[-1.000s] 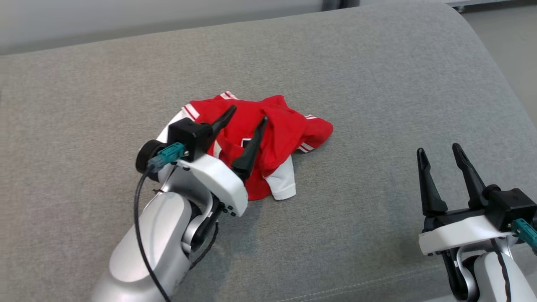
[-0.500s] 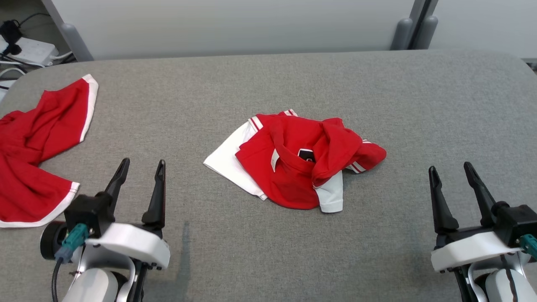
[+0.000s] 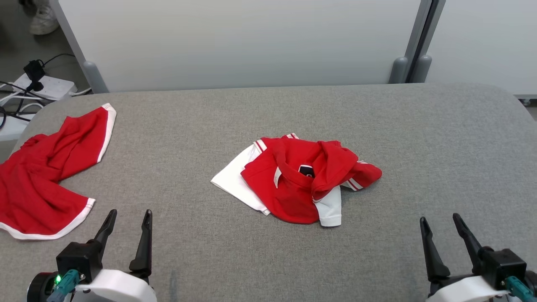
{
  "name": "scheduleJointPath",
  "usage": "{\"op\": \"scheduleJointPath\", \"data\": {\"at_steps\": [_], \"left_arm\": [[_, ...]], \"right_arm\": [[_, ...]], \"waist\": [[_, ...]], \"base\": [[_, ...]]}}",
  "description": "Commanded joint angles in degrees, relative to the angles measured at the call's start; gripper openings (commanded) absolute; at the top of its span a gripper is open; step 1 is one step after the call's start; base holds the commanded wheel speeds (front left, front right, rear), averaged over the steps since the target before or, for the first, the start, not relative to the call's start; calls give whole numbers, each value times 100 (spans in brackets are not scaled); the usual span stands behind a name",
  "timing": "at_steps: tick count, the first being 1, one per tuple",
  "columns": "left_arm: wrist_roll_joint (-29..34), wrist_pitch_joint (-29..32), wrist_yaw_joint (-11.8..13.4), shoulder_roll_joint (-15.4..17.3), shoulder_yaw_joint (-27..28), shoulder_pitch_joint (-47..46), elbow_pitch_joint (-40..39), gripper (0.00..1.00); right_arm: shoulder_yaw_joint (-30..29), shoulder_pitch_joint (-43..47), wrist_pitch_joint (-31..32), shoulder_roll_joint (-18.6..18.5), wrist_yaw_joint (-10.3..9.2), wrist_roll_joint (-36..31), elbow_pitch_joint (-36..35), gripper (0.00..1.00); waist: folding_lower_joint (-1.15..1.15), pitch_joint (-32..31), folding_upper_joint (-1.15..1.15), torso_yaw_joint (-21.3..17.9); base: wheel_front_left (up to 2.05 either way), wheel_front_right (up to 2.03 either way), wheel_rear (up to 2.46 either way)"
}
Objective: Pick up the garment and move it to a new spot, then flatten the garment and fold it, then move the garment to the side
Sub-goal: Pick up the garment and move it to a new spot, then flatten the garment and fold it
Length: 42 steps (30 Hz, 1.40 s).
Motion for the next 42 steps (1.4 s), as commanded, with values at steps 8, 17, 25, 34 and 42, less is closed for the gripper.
{"op": "scheduleJointPath", "data": {"at_steps": [8, 17, 25, 34, 42], "left_arm": [[-53, 18, 191, 190, 333, 64, -395, 100], [-81, 91, 257, 203, 324, 93, -458, 100], [-261, 519, -7, 145, 48, -286, -324, 100], [-614, 1210, -716, -255, -420, -1931, 831, 100], [-761, 1355, -1084, -429, -464, -3015, 2237, 100]], "right_arm": [[144, 171, -46, 37, 41, -96, -264, 100], [163, 151, -12, 72, 41, -116, -339, 100], [149, 73, 3, 81, 41, -129, -435, 100], [236, -367, -10, 104, 41, -243, -753, 100], [287, -628, -43, 157, 41, -245, -863, 100]], "waist": [[0, -99, 0, -64], [0, -78, 0, -76], [0, 135, 0, -65], [0, 967, 0, -380], [0, 1521, 0, -747]], "base": [[0, 0, 0], [0, 0, 0], [0, 0, 0], [0, 0, 0], [0, 0, 0]]}}
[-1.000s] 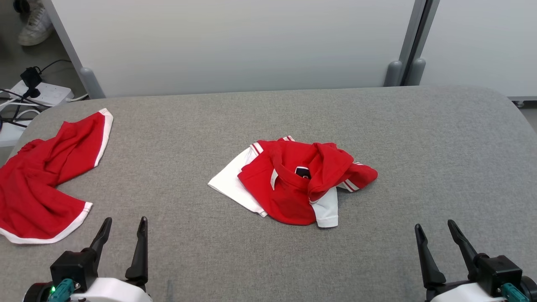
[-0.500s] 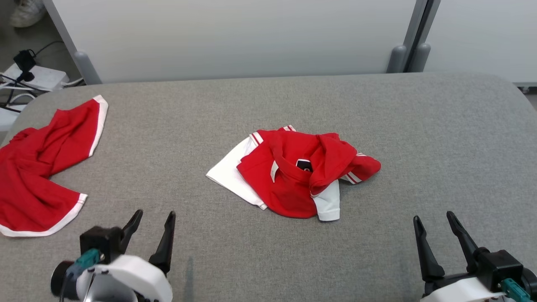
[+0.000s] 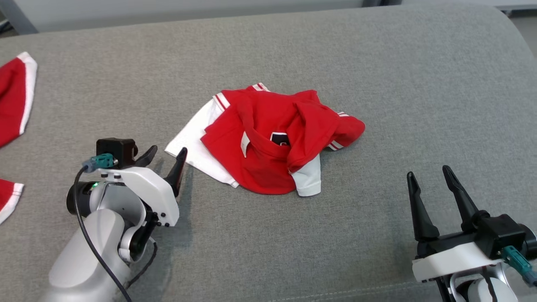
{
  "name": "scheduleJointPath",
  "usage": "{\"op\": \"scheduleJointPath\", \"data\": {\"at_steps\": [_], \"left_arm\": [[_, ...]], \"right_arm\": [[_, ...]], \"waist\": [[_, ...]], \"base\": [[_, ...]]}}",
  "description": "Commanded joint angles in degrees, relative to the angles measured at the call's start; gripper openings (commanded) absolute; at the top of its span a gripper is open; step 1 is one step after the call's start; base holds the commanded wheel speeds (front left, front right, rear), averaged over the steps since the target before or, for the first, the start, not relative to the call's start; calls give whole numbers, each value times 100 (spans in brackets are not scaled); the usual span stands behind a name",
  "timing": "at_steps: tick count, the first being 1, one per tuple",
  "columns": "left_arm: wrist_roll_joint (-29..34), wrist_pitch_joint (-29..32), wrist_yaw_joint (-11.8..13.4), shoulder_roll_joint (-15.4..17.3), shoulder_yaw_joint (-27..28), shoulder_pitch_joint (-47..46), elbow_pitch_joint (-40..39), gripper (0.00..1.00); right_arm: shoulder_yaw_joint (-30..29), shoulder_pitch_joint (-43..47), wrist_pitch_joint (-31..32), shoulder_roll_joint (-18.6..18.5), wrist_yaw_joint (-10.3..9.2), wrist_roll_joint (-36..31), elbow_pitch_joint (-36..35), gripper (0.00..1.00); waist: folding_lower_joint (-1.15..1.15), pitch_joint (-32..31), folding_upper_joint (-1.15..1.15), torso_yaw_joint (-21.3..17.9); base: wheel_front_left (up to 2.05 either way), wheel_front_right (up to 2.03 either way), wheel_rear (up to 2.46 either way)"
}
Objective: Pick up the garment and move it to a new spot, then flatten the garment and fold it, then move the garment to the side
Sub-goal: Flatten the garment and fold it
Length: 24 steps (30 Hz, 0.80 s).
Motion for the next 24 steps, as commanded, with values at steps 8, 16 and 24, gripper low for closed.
{"op": "scheduleJointPath", "data": {"at_steps": [8, 16, 24], "left_arm": [[-99, 10, -268, 128, 255, -964, 1328, 100], [-239, -27, -599, -3, 207, -1307, 2077, 0], [-319, -308, -686, 77, 251, -1363, 1707, 0]], "right_arm": [[196, -339, -80, 21, 41, -3, -71, 100], [123, -374, -83, 30, 41, 19, -162, 100], [-39, -320, -84, 32, 41, 137, -176, 100]], "waist": [[0, 486, 0, -411], [0, 516, 0, -403], [0, 384, 0, -173]], "base": [[0, 0, 0], [0, 0, 0], [0, 0, 0]]}}
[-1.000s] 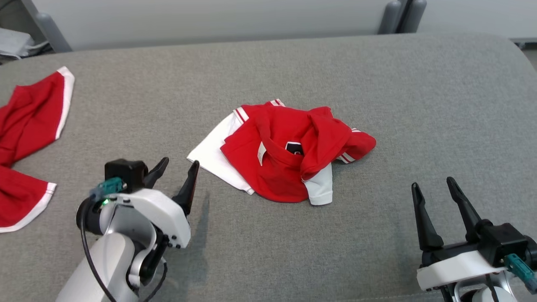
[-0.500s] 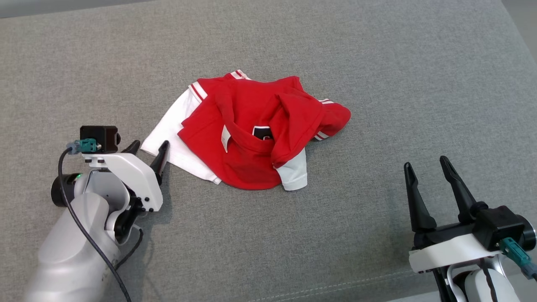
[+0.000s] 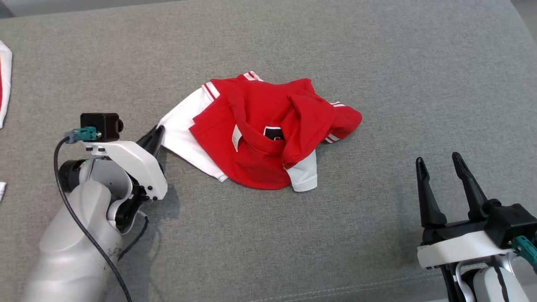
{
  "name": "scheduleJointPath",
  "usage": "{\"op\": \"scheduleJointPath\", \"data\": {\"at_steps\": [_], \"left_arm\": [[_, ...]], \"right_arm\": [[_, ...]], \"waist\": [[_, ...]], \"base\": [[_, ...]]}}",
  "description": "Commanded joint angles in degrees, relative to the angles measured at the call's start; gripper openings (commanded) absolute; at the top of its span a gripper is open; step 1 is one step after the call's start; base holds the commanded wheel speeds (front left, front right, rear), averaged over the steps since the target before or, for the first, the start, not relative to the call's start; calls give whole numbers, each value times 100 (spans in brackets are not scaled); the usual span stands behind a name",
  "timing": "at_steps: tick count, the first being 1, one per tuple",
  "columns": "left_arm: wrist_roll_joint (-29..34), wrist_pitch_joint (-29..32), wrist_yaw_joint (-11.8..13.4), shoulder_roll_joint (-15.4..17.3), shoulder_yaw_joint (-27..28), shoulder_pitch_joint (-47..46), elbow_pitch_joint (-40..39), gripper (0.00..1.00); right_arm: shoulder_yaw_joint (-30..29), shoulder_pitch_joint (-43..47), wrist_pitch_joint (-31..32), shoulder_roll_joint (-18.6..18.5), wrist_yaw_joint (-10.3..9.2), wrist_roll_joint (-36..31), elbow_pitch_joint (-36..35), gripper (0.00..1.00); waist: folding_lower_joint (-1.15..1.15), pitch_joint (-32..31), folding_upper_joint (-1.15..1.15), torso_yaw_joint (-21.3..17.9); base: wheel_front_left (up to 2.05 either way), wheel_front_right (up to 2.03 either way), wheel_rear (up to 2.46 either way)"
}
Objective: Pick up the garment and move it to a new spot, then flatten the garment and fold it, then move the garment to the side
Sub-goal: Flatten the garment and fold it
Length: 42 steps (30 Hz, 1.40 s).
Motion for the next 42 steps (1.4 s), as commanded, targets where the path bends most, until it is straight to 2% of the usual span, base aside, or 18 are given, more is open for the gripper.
{"op": "scheduleJointPath", "data": {"at_steps": [1, 6, 13, 14, 19, 23, 27, 30, 33, 38, 39, 40, 42], "left_arm": [[55, -145, 89, 291, 234, -149, -315, 0], [160, -252, 353, 566, 338, -18, -1148, 0], [455, -189, 841, 1040, 420, 404, -2812, 0], [455, -189, 841, 1040, 420, 404, -2812, 0], [609, 74, 1115, 1323, 460, 609, -3919, 0], [607, 299, 1385, 1528, 622, 877, -4466, 0], [412, 326, 1642, 1587, 875, 1442, -4538, 0], [158, 197, 1711, 1493, 1046, 1897, -4405, 0], [-65, -58, 1679, 1356, 1185, 2240, -4101, 0], [-273, -311, 1495, 1195, 1248, 2271, -3562, 0], [-288, -389, 1480, 1162, 1268, 2253, -3469, 33], [-299, -438, 1459, 1135, 1267, 2244, -3371, 100], [-258, -573, 1460, 1117, 1278, 2217, -3206, 100]], "right_arm": [[72, -30, -76, -41, 41, 39, -145, 100], [-10, 20, -76, -41, 41, 42, -147, 100], [-147, 90, -76, -40, 41, 63, -169, 100], [-147, 90, -76, -40, 41, 63, -169, 100], [-176, 110, -76, -40, 41, 112, -159, 100], [-162, 133, -76, -40, 41, 162, -173, 100], [-129, 178, -76, -40, 41, 213, -144, 100], [-130, 201, -76, -40, 41, 223, -126, 100], [-146, 203, -76, -40, 41, 211, -77, 100], [-147, 184, -76, -40, 41, 192, 15, 100], [-146, 178, -76, -40, 41, 195, 35, 100], [-156, 177, -76, -40, 41, 203, 54, 100], [-182, 187, -76, -40, 41, 209, 79, 100]], "waist": [[0, -59, 0, 69], [0, -148, 0, 216], [0, -294, 0, 417], [0, -294, 0, 417], [0, -418, 0, 460], [0, -453, 0, 438], [0, -438, 0, 398], [0, -417, 0, 391], [0, -385, 0, 414], [0, -397, 0, 432], [0, -408, 0, 426], [0, -427, 0, 425], [0, -460, 0, 425]], "base": [[0, 0, 0], [0, 0, 0], [0, 0, 0], [0, 0, 0], [0, 0, 0], [0, 0, 0], [0, 0, 0], [0, 0, 0], [0, 0, 0], [0, 0, 0], [0, 0, 0], [0, 0, 0], [0, 0, 0]]}}
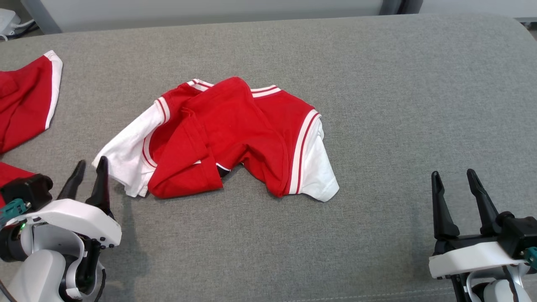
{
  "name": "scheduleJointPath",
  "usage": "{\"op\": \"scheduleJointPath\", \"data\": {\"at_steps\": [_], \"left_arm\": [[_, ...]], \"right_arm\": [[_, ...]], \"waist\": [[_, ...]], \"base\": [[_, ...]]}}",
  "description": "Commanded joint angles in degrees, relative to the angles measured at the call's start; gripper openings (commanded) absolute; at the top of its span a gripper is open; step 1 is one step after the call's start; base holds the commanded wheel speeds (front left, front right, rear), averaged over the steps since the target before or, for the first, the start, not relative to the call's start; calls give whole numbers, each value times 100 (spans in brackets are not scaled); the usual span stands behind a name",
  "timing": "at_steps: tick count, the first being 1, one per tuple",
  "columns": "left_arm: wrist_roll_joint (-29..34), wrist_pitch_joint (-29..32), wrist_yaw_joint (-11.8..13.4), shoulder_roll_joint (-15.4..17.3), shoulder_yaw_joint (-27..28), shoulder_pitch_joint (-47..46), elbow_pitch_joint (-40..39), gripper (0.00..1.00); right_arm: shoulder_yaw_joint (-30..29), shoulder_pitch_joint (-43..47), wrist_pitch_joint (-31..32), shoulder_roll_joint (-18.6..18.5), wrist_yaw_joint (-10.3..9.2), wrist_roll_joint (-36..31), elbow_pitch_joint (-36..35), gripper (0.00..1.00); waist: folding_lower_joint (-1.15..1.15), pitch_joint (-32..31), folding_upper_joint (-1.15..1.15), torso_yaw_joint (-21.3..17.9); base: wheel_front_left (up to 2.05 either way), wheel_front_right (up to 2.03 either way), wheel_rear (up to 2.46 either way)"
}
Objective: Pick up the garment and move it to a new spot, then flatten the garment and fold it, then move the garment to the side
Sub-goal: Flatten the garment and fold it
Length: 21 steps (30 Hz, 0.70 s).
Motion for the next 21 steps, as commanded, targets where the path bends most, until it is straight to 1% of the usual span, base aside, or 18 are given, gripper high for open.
{"op": "scheduleJointPath", "data": {"at_steps": [1, 3, 5, 9, 12, 14, 15, 16, 17, 21], "left_arm": [[65, -122, 12, 209, 265, -216, -62, 100], [148, -267, 42, 220, 270, -224, 33, 100], [299, -423, 125, 250, 250, -202, 61, 100], [597, -684, 280, 310, 167, -58, -128, 100], [908, -836, 497, 355, 46, 165, -510, 100], [1067, -889, 655, 317, -60, 385, -848, 100], [1067, -889, 655, 317, -60, 385, -848, 100], [1177, -915, 793, 257, -165, 623, -1199, 100], [1177, -915, 793, 257, -165, 623, -1199, 100], [1276, -901, 1082, 143, -276, 1122, -1769, 100]], "right_arm": [[126, -55, -68, -51, 41, 27, -103, 100], [116, -34, -68, -51, 41, 20, -94, 100], [109, -4, -68, -51, 41, 23, -92, 100], [120, 42, -68, -51, 41, -16, -135, 100], [157, 80, -68, -51, 41, -101, -197, 100], [191, 121, -68, -51, 41, -162, -221, 100], [191, 121, -68, -51, 41, -162, -221, 100], [186, 175, -68, -51, 41, -216, -245, 100], [186, 175, -68, -51, 41, -216, -245, 100], [165, 313, -66, -51, 41, -329, -252, 100]], "waist": [[0, -24, 0, -1], [0, -65, 0, -1], [0, -117, 0, 10], [0, -181, 0, 25], [0, -235, 0, 53], [0, -286, 0, 70], [0, -286, 0, 70], [0, -343, 0, 106], [0, -343, 0, 106], [0, -489, 0, 165]], "base": [[0, 0, 0], [0, 0, 0], [0, 0, 0], [0, 0, 0], [0, 0, 0], [0, 0, 0], [0, 0, 0], [0, 0, 0], [0, 0, 0], [0, 0, 0]]}}
